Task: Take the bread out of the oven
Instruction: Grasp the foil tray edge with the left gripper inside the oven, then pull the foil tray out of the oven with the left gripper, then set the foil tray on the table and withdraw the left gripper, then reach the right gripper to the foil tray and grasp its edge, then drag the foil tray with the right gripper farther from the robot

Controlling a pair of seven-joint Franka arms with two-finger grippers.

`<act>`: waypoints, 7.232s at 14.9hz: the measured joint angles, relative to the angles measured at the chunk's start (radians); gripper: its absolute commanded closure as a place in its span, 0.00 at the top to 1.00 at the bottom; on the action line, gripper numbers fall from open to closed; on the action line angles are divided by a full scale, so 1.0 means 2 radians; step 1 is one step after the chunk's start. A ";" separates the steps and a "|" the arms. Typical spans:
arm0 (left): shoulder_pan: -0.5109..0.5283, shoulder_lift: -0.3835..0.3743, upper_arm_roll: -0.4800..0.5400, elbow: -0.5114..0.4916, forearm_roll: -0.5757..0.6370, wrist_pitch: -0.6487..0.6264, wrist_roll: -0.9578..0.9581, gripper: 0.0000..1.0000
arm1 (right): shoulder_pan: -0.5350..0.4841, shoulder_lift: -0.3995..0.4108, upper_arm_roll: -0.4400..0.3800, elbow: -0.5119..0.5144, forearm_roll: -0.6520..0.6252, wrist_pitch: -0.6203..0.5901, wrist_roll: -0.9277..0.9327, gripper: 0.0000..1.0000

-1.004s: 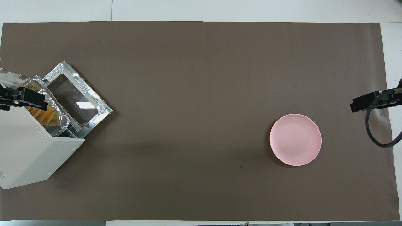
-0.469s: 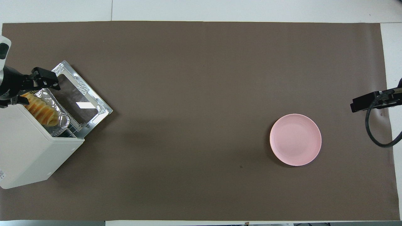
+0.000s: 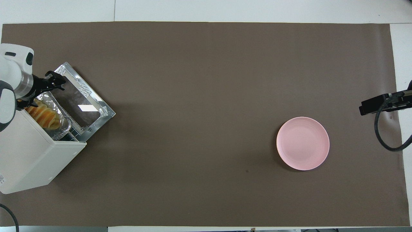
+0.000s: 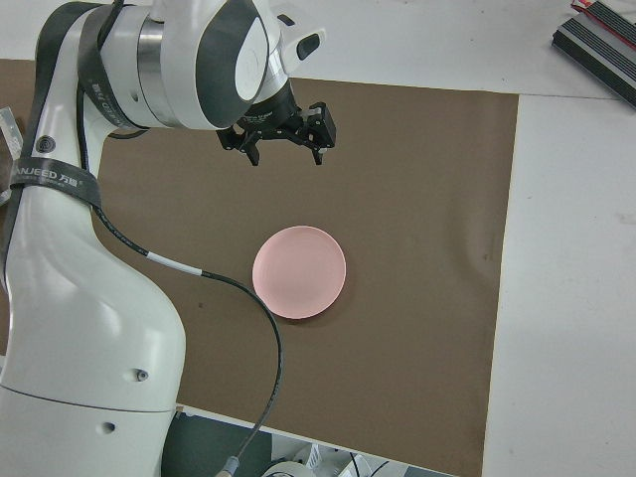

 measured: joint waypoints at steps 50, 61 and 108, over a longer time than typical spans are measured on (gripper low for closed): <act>-0.232 0.097 0.057 0.243 -0.099 -0.131 -0.011 1.00 | 0.000 -0.007 0.000 0.000 0.000 -0.004 -0.001 1.00; -0.089 -0.049 0.059 0.166 -0.118 -0.334 0.214 1.00 | 0.153 0.033 0.015 -0.092 0.019 0.167 0.226 1.00; -0.057 -0.106 0.033 0.110 -0.115 -0.317 0.280 1.00 | -0.023 0.380 0.002 0.147 -0.002 0.286 -0.008 0.00</act>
